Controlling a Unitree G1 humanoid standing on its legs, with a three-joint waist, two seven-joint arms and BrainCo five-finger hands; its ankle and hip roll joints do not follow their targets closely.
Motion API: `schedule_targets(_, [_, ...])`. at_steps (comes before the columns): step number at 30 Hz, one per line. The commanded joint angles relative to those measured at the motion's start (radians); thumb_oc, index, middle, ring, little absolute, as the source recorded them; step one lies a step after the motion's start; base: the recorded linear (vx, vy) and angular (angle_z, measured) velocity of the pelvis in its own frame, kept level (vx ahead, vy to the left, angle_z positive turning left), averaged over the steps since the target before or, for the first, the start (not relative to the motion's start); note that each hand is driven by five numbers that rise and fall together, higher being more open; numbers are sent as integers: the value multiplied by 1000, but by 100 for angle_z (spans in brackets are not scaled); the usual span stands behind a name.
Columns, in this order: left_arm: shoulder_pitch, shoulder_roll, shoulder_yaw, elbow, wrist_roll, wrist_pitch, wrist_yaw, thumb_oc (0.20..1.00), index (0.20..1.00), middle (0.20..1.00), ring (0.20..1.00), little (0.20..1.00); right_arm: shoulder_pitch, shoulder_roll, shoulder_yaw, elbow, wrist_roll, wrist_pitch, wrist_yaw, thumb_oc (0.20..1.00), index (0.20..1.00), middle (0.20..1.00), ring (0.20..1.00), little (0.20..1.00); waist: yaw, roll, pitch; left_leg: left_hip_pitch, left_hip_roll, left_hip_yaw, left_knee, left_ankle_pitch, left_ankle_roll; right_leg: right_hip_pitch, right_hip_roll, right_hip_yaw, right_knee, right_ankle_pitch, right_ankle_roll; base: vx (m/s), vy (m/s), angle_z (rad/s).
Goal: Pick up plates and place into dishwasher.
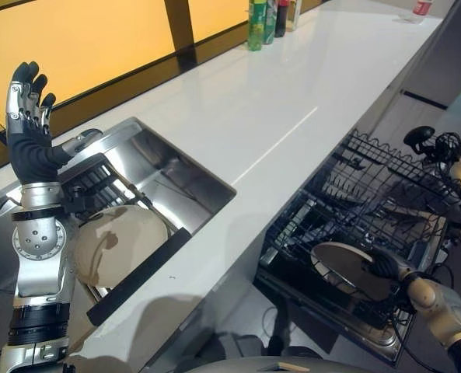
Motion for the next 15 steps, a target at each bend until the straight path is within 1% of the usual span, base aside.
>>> schedule_targets(1, [-13, 37, -30, -45, 4, -22, 32, 1000, 1000, 1000, 1000, 1000, 3, 48, 180, 14, -42, -21, 25, 200, 200, 200, 200, 200, 9, -9, -52, -160, 28, -36, -4, 115, -15, -12, -59, 26, 61, -76, 66, -3, 16, 10])
schedule_targets(4, [-23, 41, -39, -47, 2, -12, 42, 1000, 1000, 1000, 1000, 1000, -7, 73, 223, 31, -9, 6, 33, 200, 200, 200, 200, 200, 17, -4, -53, -158, 25, -41, -9, 116, -17, -9, -61, 19, 60, -78, 66, 1, 23, 12])
schedule_targets(8, [-19, 38, -37, -48, 7, -8, 48, 1000, 1000, 1000, 1000, 1000, 8, 114, 231, 48, 50, 45, 16, 200, 200, 200, 200, 200, 20, -1, -58, -154, 23, -40, -11, 115, -17, 0, -63, 10, 60, -81, 65, 13, 18, 7])
schedule_targets(12, [-29, 36, -40, -51, 8, 6, 54, 1000, 1000, 1000, 1000, 1000, 6, 145, 229, 92, 73, 42, -9, 200, 200, 200, 200, 200, 25, 0, -63, -153, 21, -41, -11, 113, -14, 6, -64, 0, 57, -83, 64, 0, 11, 5])
schedule_targets(14, [-33, 33, -41, -49, 6, 9, 50, 1000, 1000, 1000, 1000, 1000, 4, 158, 231, 104, 83, 40, -6, 228, 228, 228, 228, 228, 28, 0, -66, -153, 21, -41, -9, 112, -14, 10, -65, -3, 56, -84, 64, 0, 0, 0])
schedule_targets(15, [-32, 32, -41, -48, 6, 9, 50, 1000, 1000, 1000, 1000, 1000, 4, 163, 235, 103, 89, 44, -2, 272, 272, 272, 272, 272, 29, 0, -66, -152, 21, -41, -9, 112, -14, 12, -64, -3, 55, -84, 64, 0, 0, 0])
